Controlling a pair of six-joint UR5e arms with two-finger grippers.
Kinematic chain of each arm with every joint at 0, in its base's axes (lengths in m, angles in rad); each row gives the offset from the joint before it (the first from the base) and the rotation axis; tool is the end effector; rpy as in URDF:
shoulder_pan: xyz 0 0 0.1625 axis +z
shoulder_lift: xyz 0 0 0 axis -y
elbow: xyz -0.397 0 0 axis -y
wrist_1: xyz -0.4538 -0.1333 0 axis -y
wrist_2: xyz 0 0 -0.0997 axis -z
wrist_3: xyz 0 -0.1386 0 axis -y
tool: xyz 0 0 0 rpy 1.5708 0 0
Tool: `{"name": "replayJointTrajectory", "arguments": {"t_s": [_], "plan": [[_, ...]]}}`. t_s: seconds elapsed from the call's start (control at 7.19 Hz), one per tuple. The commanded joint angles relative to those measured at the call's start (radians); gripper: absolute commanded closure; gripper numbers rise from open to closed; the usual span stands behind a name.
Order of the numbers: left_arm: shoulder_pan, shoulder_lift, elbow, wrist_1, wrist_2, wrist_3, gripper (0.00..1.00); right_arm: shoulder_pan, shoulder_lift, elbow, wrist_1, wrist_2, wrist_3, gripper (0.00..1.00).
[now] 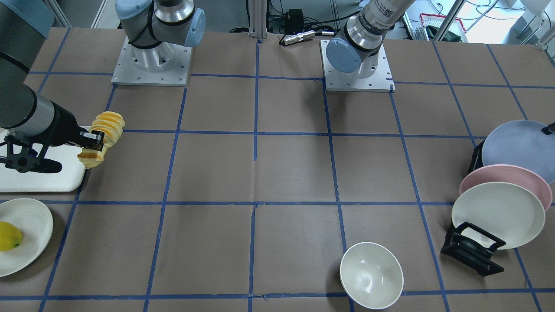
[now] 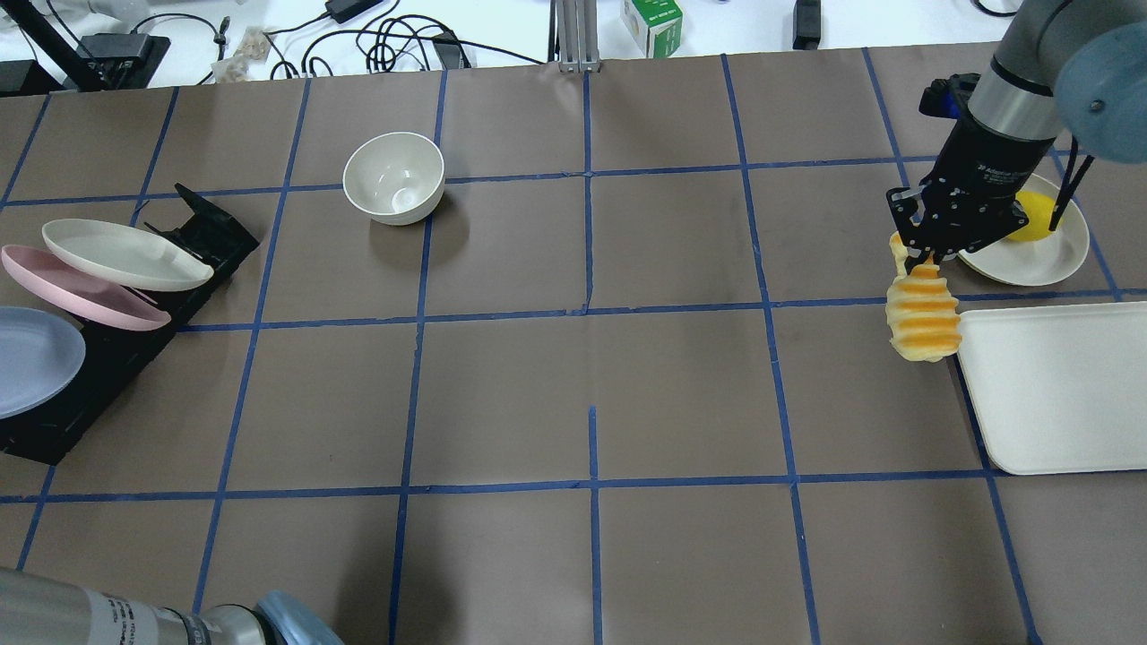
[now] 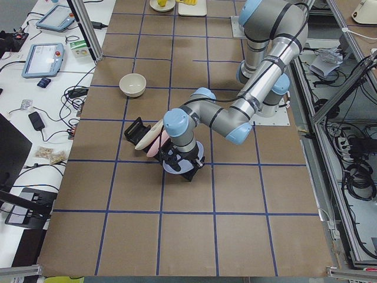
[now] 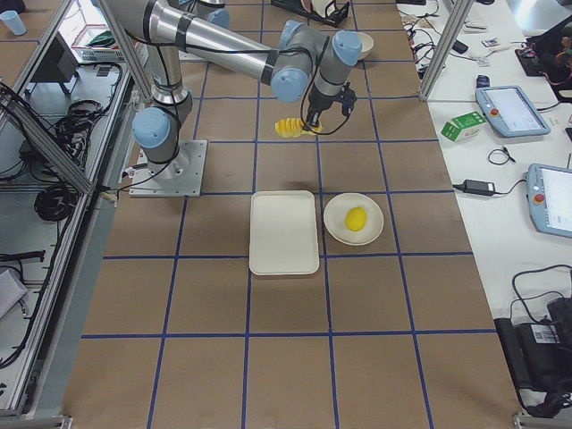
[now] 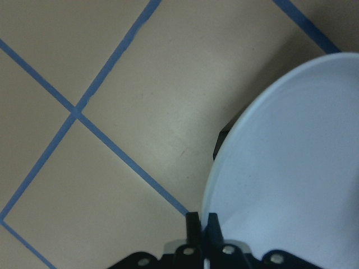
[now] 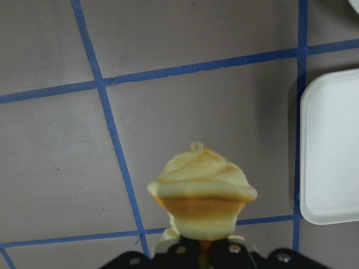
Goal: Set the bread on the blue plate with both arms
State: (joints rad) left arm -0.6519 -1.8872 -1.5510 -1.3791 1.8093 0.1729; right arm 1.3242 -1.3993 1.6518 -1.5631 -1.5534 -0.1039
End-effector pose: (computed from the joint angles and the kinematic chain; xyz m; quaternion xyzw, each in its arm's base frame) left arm 0.4498 -0.4698 0.2628 -0.3555 0.9256 0.1062 0.0745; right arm -0.0070 -0.5838 0.2807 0.0718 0.9889 0.1262 0.0311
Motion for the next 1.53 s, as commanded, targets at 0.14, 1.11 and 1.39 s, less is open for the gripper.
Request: {"name": "replayJointTrajectory", "arguments": {"t_s": [0.14, 1.11, 1.39], "plan": [[-0.012, 0.155, -0.01, -0.321, -0.021, -0.009, 1.0, 0.032, -0.003, -0.009, 0.017, 0.036, 0.07, 1.0], [-0.678, 0.2, -0.33, 0.068, -0.544, -0.088, 1.0, 0.155, -0.012, -0.035, 0.018, 0.095, 0.184, 1.0], [-0.875, 0.121, -0.454, 0.498, -0.571, -0.31, 1.0, 0.203, 0.0, -0.035, -0.011, 0.101, 0.199, 1.0]]}}
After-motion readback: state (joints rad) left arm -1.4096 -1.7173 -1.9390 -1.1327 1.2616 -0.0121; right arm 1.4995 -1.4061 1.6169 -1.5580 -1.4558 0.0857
